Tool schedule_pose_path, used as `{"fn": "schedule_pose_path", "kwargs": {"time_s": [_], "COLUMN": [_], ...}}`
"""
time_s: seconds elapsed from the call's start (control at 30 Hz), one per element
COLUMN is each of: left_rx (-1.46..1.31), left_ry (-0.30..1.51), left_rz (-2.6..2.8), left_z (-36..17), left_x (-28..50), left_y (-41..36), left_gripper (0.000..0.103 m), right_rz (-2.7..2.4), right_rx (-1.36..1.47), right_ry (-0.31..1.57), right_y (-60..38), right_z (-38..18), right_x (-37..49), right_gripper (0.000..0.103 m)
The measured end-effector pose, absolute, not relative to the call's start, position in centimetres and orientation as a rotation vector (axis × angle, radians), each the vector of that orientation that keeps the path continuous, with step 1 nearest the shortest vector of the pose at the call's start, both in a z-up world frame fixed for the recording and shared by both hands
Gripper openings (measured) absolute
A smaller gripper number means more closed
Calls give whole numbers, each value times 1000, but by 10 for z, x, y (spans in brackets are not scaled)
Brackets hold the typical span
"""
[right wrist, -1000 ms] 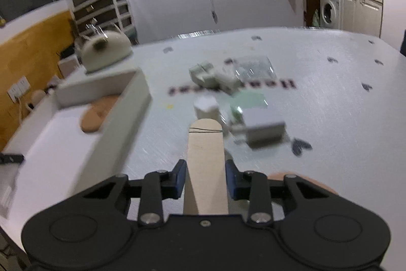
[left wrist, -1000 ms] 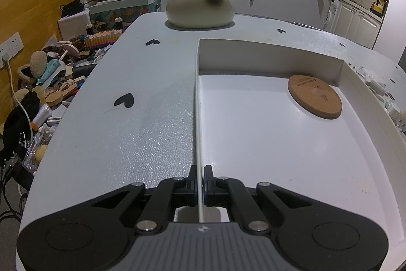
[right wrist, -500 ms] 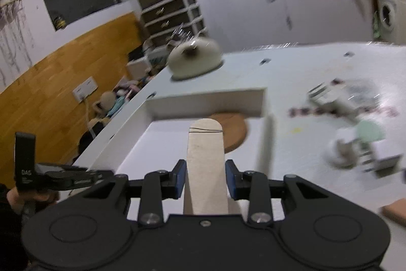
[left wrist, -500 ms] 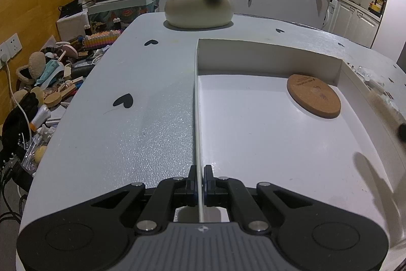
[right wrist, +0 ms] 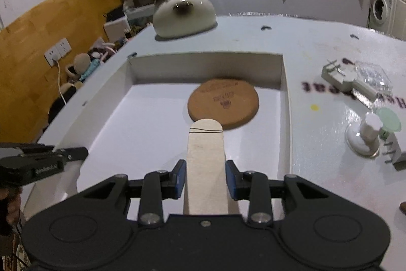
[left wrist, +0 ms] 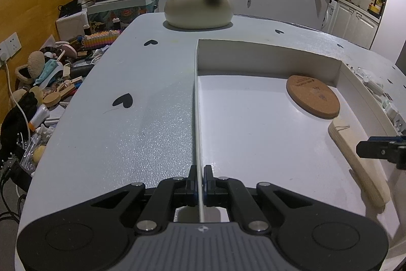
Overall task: Organize rigid objects
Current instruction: 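Carry the wooden stick into the tray beside the coaster and release, then move the right gripper to the white charger plug and grasp it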
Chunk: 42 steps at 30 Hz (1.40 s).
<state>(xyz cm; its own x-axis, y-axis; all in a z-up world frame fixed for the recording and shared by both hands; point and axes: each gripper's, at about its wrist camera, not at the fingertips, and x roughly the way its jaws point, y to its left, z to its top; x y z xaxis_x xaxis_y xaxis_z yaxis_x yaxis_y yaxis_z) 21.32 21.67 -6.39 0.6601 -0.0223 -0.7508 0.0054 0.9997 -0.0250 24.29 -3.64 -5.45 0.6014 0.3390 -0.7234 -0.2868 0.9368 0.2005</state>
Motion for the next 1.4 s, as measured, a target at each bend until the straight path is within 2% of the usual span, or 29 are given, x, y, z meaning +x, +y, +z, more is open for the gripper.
{"fn": "schedule_pose_path", "kwargs": {"time_s": [0.13,0.4,0.6,0.73,0.87,1.07,1.4], "left_rx": [-21,-18,-19,-20,-22,-22,-21], "left_ry": [850,850,850,850,850,852,856], "left_rz": [-16,-16,-16,-15,-13,-12,-12], "left_z": [-64,-64,-64,-64,-65,-65,-66], "left_x": [213,214,214,214,213,213,213], "left_y": [217,216,217,217,218,219,219], "left_gripper": [2,2,2,2,2,2,2], "right_rz": [377,389,402,432,454,444,311], "right_rx": [60,75,78,74,50,26,1], "right_ry": [847,860,822,763,714,635,585], "right_y": [-37,-44,-50,-54,-60,-76,-129], "right_z": [-53,-51,-43,-31,-20,-5,-8], "right_x": [240,232,225,215,207,194,182], "right_gripper": [46,52,68,89,98,103,103]}}
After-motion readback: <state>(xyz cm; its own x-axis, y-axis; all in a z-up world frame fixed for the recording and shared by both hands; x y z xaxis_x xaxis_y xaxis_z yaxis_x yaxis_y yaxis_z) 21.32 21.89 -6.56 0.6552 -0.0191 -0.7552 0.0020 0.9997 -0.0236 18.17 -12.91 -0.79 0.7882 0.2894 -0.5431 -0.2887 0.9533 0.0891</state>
